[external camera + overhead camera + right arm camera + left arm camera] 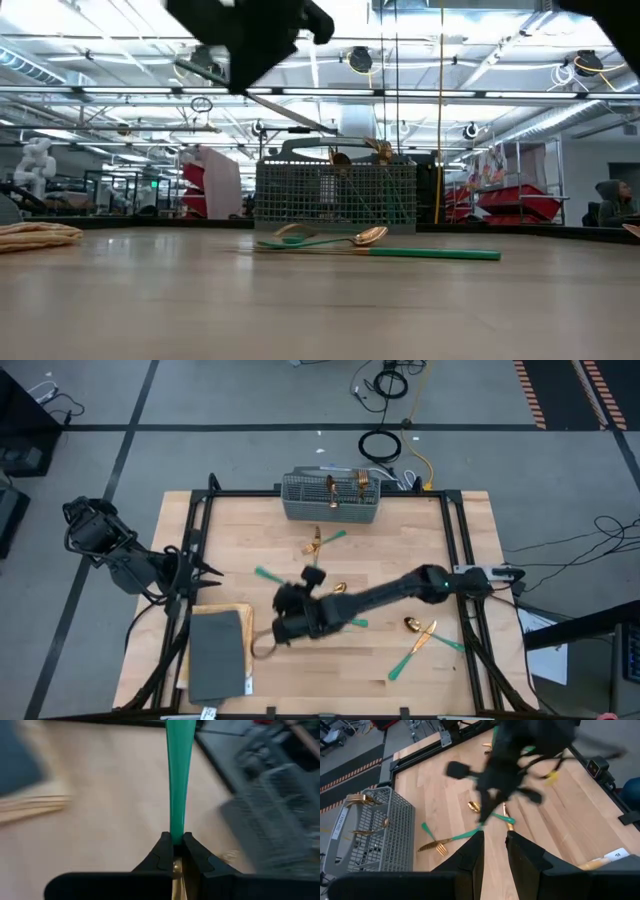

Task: Sort silverware
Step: Put the green knife into the gray silverware holder

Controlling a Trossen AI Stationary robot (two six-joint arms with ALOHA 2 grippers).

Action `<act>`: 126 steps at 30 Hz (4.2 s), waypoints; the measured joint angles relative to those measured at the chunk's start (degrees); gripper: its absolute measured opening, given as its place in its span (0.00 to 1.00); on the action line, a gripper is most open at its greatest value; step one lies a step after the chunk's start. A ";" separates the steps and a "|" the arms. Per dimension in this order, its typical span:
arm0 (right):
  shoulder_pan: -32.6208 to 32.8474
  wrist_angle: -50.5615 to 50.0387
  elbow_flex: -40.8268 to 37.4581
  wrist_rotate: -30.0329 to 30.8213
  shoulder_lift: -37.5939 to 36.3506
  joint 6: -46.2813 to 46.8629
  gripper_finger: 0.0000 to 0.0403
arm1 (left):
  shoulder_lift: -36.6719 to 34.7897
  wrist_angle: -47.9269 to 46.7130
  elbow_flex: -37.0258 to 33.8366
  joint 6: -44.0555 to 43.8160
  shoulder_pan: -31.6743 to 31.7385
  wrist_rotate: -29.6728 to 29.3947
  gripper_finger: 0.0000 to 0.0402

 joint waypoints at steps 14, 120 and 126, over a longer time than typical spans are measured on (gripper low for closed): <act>-16.60 2.33 -0.08 1.78 -2.54 -11.70 0.00 | -2.00 -0.09 0.00 0.04 0.00 0.04 0.22; -46.05 113.69 -55.37 -69.27 -22.06 -20.38 0.00 | -7.99 -3.48 0.00 1.66 0.01 -6.01 0.22; -46.63 122.67 -50.89 -70.98 -12.90 -15.35 0.00 | -8.09 -3.53 0.00 1.64 0.00 -5.85 0.22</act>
